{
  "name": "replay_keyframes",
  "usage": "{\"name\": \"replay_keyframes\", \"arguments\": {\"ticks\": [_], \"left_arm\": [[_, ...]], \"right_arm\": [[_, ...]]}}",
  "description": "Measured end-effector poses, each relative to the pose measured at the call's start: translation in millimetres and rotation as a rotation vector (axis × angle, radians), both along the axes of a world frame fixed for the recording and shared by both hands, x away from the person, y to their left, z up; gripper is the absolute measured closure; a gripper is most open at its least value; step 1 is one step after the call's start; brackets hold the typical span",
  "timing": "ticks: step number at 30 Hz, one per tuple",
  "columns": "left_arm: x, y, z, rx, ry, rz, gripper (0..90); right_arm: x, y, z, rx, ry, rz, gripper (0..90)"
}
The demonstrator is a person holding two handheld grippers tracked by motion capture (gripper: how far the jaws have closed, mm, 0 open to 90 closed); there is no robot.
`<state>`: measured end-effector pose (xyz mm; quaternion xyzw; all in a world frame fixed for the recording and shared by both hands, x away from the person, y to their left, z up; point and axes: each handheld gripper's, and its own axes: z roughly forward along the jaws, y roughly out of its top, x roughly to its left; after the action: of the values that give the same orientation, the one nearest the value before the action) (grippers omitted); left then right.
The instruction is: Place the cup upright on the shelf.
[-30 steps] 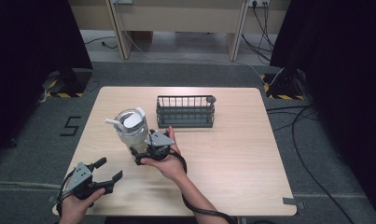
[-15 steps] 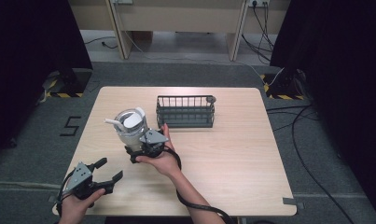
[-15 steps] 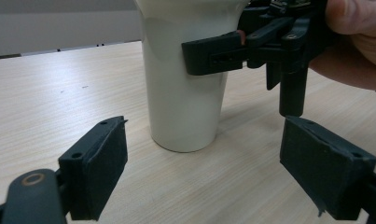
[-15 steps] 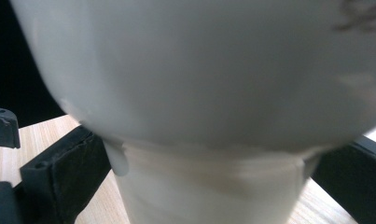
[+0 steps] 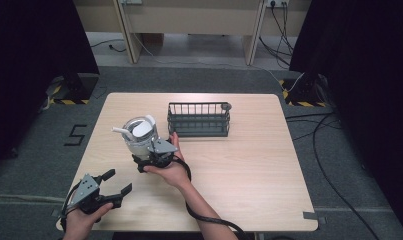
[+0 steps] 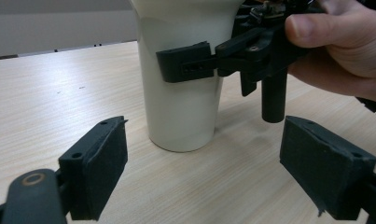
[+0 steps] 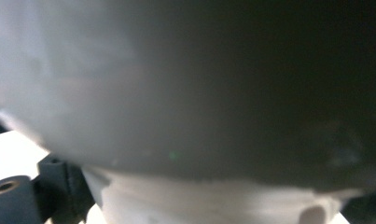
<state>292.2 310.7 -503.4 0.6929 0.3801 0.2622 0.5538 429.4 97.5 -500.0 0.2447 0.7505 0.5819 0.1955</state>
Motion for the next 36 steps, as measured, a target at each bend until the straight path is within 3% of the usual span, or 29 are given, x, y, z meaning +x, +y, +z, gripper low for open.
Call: {"name": "replay_keyframes", "arguments": {"ticks": [17,36], "left_arm": [[0.4,1.0,0.2,-0.007,-0.001,-0.001,14.6],[0.5,-0.8,-0.1,-0.011,0.000,-0.001,14.6]], "right_arm": [[-1.2,1.4,4.2,-0.019,0.009,-0.014,11.1],[1.1,-32.9,37.8,0.033,-0.010,-0.090,11.1]]}}
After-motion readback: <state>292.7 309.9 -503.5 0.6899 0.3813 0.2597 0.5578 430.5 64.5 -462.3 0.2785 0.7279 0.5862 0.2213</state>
